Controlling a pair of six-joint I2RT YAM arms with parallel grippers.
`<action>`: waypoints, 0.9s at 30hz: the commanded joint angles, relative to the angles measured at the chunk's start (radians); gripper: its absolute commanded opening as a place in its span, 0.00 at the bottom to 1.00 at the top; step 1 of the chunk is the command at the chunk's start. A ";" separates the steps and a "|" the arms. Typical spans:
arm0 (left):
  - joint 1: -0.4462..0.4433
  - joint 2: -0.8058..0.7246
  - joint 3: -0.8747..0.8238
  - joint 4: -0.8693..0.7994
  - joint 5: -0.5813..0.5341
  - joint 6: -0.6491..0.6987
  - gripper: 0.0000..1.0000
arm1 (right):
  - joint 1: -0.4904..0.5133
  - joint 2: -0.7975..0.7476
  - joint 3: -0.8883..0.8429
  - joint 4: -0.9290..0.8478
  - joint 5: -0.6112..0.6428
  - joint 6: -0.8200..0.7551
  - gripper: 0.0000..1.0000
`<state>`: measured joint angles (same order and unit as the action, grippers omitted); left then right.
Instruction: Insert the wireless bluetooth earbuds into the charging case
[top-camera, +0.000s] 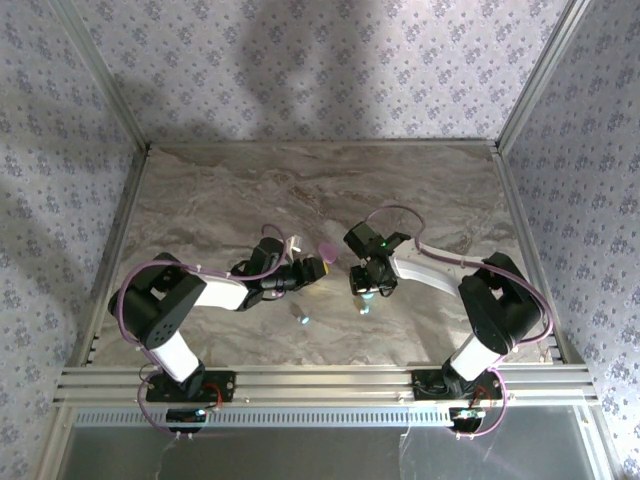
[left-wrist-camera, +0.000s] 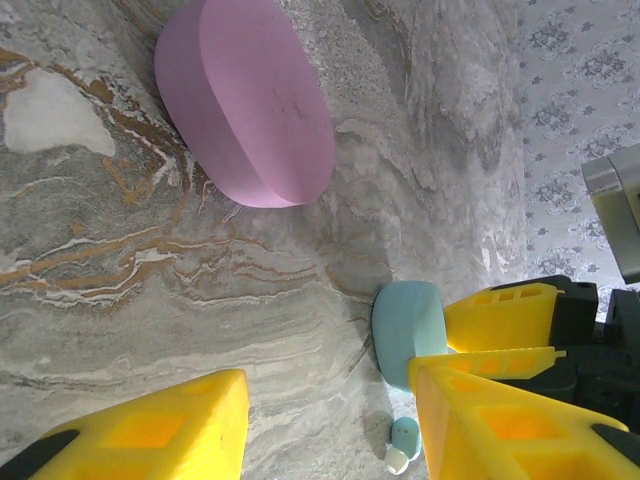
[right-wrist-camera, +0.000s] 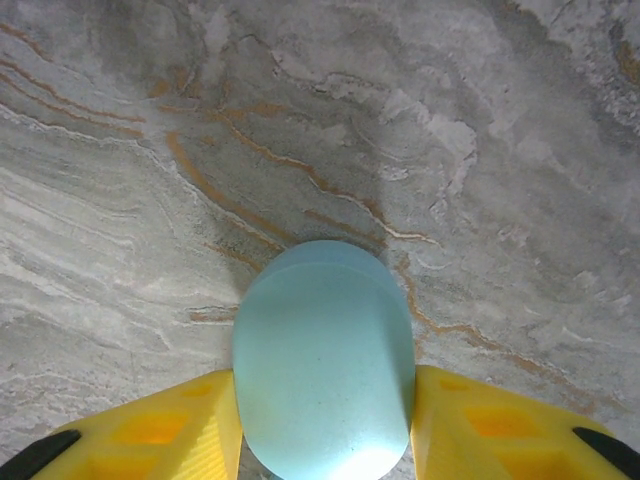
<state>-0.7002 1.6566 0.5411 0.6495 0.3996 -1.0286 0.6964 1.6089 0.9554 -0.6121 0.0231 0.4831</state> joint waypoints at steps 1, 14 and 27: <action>0.005 -0.017 -0.002 -0.003 0.003 0.021 0.49 | 0.000 0.010 0.017 -0.025 0.008 -0.005 0.43; -0.023 0.012 0.008 0.071 0.044 -0.022 0.49 | -0.070 -0.095 -0.031 0.079 -0.165 0.004 0.39; -0.057 0.151 0.001 0.370 0.098 -0.159 0.59 | -0.279 -0.180 -0.202 0.397 -0.637 0.176 0.38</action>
<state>-0.7448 1.7908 0.5411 0.8982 0.4767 -1.1484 0.4370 1.4628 0.7727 -0.3115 -0.4702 0.5884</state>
